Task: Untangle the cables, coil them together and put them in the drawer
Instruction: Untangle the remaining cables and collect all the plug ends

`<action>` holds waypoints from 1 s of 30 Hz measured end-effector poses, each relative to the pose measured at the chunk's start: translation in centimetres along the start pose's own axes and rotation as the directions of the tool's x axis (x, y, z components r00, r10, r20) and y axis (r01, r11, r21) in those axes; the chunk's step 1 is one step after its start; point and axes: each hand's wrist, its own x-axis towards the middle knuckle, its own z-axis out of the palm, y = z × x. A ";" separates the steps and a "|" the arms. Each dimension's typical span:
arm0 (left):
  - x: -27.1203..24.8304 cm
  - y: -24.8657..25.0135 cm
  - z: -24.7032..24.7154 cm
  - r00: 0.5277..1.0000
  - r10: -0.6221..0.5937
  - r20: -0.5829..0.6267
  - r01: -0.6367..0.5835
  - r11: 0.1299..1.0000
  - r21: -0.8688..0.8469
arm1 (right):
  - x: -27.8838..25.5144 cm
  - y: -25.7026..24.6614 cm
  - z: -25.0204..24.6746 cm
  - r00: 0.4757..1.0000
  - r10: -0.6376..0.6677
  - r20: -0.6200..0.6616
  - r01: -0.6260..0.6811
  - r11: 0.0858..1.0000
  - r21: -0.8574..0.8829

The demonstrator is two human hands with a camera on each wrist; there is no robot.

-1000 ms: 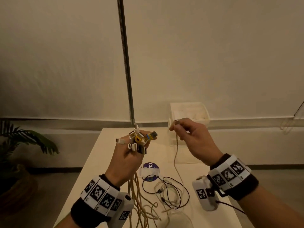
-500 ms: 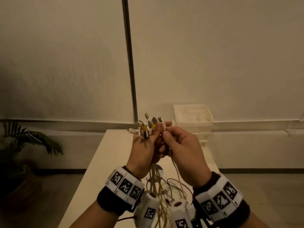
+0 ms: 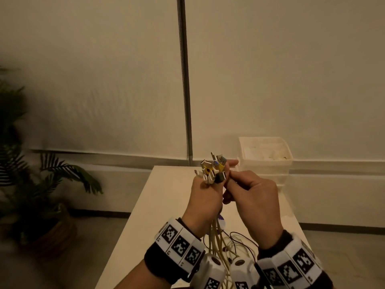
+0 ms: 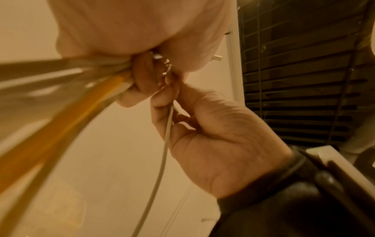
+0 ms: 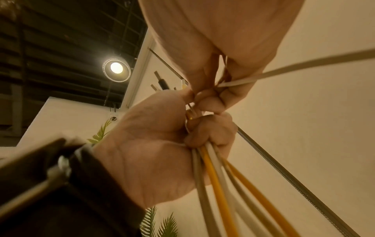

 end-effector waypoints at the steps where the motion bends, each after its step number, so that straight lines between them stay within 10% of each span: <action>1: 0.0 -0.1 -0.4 0.999 0.032 -0.012 -0.032 0.999 0.040 | 0.1 -0.1 0.2 1.000 0.003 -0.008 -0.003 1.000 0.004; 5: 0.0 -0.4 -1.9 0.985 0.169 -0.038 -0.161 0.975 0.153 | 0.1 -0.5 0.2 0.994 0.009 0.112 -0.008 1.000 -0.006; 11: 2.0 3.5 -5.2 0.978 0.079 -0.193 -0.109 0.983 -0.150 | -3.3 1.8 -4.0 0.867 0.182 0.463 -0.110 0.978 -0.178; 15: 2.3 5.3 -7.9 0.987 0.043 -0.156 -0.088 0.951 -0.297 | -4.7 4.0 -7.7 0.838 0.309 0.450 -0.223 0.946 -0.236; 19: 0.5 4.9 -7.2 0.978 0.075 0.195 -0.084 0.996 0.041 | -2.9 3.7 -8.2 0.876 0.256 0.409 -0.157 0.952 -0.262; 23: -0.7 2.7 -4.2 0.853 0.170 0.493 -0.444 0.733 0.515 | -0.5 1.6 -6.9 0.880 0.194 0.434 -0.131 0.977 -0.171; 30: -0.8 -0.3 -3.6 0.916 0.186 0.355 -0.379 0.690 0.616 | 0.9 1.0 -6.0 0.838 0.200 0.507 -0.115 0.974 -0.194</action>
